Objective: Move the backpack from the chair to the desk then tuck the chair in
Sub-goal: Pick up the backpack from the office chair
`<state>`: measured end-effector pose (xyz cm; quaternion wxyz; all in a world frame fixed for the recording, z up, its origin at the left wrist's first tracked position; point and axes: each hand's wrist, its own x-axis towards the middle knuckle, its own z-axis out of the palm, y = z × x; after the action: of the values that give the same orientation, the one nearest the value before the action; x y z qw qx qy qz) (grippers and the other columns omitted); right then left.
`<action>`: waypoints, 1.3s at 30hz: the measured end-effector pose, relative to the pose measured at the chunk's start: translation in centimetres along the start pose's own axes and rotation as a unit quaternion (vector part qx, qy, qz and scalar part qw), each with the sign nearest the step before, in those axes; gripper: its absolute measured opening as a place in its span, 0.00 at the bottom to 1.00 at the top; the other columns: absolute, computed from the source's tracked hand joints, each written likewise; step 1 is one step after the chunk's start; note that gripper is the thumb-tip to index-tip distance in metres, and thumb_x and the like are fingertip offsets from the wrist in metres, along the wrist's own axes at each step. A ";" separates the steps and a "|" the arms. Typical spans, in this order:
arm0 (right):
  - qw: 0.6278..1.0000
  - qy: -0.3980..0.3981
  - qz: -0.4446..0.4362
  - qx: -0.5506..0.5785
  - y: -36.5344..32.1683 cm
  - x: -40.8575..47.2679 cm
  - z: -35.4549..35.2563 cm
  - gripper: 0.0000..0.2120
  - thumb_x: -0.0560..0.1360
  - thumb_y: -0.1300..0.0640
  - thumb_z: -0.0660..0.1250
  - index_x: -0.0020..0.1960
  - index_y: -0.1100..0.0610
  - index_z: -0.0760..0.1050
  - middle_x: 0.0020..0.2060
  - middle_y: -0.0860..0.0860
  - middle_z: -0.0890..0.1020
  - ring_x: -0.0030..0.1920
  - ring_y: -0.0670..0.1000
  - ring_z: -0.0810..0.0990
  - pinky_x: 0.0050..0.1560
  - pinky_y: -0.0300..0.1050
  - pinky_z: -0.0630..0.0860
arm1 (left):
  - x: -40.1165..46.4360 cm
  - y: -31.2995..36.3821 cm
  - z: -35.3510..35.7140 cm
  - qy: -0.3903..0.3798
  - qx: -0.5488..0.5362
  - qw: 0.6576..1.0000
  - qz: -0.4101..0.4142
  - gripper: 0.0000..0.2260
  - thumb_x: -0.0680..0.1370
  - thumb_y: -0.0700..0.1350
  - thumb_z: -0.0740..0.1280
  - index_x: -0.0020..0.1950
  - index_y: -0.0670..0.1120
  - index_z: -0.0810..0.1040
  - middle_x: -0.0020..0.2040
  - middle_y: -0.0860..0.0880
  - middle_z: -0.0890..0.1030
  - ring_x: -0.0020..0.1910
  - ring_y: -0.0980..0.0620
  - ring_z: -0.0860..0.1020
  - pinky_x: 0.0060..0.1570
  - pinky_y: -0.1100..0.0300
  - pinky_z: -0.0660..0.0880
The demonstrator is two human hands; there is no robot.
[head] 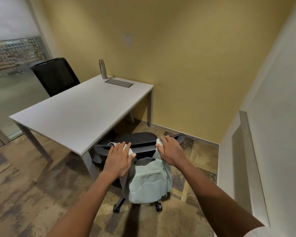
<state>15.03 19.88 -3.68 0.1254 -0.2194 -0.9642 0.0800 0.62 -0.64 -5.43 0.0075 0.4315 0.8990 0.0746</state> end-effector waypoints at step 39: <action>0.814 -0.026 0.486 0.317 1.6 7.2 -6.3 0.08 0.71 0.65 0.71 0.37 0.61 0.72 0.35 0.56 0.77 0.35 0.54 0.77 0.25 0.43 0.67 | 1.2 -4.2 -0.6 -0.007 -0.055 0.998 0.003 0.25 0.79 0.66 0.45 0.74 0.64 0.63 0.77 0.54 0.64 0.76 0.49 0.59 0.73 0.43 0.56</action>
<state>11.17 25.09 3.48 0.1080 -0.6052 -0.6562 0.4376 -3.39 -2.37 -5.39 0.0374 0.4333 0.8923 0.1213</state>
